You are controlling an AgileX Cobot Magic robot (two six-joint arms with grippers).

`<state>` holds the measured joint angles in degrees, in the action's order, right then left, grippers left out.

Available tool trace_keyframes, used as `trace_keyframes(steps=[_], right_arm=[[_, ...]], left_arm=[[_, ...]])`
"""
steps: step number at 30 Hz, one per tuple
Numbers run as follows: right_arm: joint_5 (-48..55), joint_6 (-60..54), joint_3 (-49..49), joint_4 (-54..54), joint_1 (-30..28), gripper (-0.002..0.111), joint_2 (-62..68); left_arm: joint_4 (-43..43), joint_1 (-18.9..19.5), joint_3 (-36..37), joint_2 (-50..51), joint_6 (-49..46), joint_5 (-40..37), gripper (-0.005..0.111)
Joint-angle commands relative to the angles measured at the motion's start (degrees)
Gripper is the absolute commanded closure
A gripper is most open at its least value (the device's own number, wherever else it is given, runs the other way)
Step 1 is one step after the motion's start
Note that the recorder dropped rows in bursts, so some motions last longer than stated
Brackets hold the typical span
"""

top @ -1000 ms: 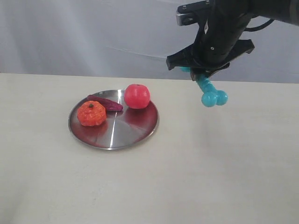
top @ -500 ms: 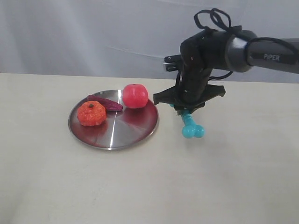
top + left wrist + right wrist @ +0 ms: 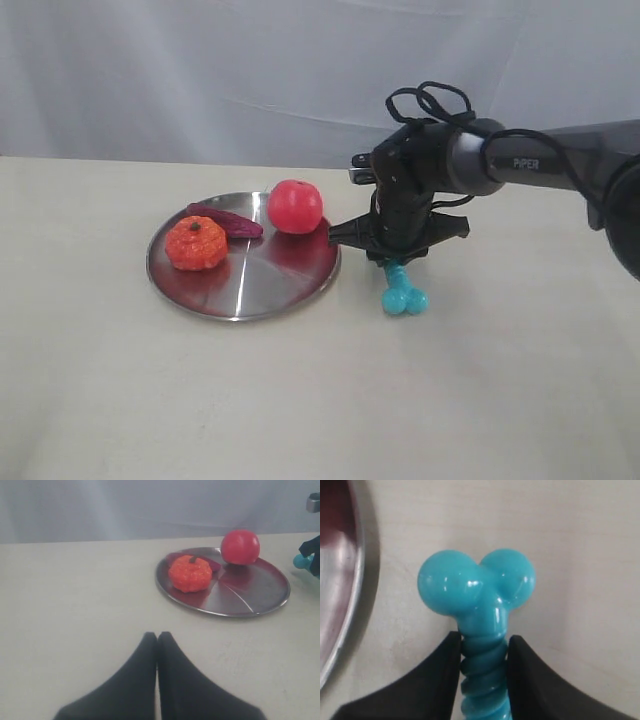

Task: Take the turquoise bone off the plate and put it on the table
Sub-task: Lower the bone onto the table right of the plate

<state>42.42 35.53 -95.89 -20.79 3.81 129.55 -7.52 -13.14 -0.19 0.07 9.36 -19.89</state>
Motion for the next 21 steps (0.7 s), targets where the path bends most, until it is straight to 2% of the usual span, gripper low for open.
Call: trace_keyframes(steps=[1,19,21], right_arm=[[-0.37,1.27,-0.02,-1.66,-0.34,0.109,0.38],[-1.72,1.09,-0.02,-2.96,-0.34,0.108,0.84],[-1.85,1.09,-0.02,-3.41,-0.34,0.103,0.84]], left_arm=[[-0.02,-0.13,0.19,-0.07,0.05,0.04,0.107],[-0.02,-0.13,0.19,-0.07,0.05,0.04,0.107],[-0.02,-0.13,0.19,-0.07,0.05,0.04,0.107]])
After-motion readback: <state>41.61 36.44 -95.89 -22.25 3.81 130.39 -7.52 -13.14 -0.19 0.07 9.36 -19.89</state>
